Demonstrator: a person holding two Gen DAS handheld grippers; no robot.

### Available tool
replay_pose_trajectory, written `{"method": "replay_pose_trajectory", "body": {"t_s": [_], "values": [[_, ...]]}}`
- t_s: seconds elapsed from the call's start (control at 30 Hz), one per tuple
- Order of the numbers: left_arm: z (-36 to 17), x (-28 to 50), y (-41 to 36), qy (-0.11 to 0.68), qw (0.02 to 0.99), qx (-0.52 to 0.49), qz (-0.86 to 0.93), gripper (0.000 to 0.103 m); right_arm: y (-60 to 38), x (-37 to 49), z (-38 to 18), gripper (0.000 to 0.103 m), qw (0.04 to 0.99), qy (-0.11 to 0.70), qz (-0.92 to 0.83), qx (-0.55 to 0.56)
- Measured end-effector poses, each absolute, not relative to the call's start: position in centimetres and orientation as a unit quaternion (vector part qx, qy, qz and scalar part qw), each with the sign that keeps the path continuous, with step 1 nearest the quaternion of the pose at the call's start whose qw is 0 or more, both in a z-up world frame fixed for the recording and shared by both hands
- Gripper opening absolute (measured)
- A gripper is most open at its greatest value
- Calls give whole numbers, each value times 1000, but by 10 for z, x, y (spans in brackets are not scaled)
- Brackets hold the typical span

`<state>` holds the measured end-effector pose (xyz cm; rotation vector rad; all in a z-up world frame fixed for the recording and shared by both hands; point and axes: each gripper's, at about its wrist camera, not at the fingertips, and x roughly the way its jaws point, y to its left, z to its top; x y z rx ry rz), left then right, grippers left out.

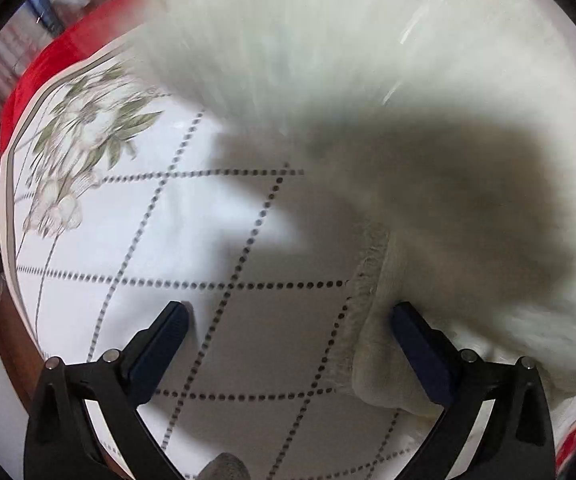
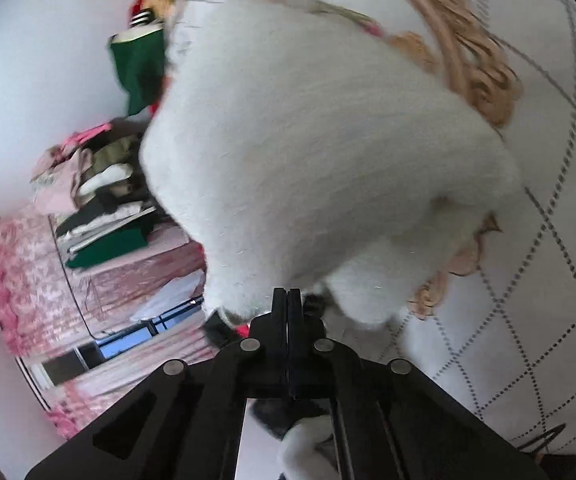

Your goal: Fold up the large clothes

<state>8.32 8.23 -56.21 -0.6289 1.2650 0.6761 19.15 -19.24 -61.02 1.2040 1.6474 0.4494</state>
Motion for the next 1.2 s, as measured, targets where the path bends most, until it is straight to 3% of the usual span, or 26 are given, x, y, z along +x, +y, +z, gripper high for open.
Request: {"method": "replay_pose_trajectory", "body": {"t_s": [0.07,0.13,0.17,0.23,0.4,0.47,0.53,0.6,1.2], "values": [[-560,67,88,563,705,-303,307,103,-187,191,-624,3,478,694,191,503],[-558,58,89,560,703,-307,313,103,-168,194,-629,12,463,695,206,510],[-559,54,89,560,702,-307,315,103,-156,195,-633,37,458,693,215,513],[-561,52,90,560,702,-304,316,103,-128,199,-641,61,456,699,224,504],[-567,67,80,566,702,-288,322,103,-79,211,-661,66,470,703,214,490],[-569,68,79,564,703,-287,324,103,-67,216,-670,63,467,703,207,494],[-570,70,78,563,704,-284,327,103,-61,217,-671,43,477,689,209,504],[-575,73,79,564,702,-281,331,103,-58,218,-665,34,483,684,210,504],[-581,100,49,555,723,-254,323,103,-75,220,-599,29,473,638,314,521]]}}
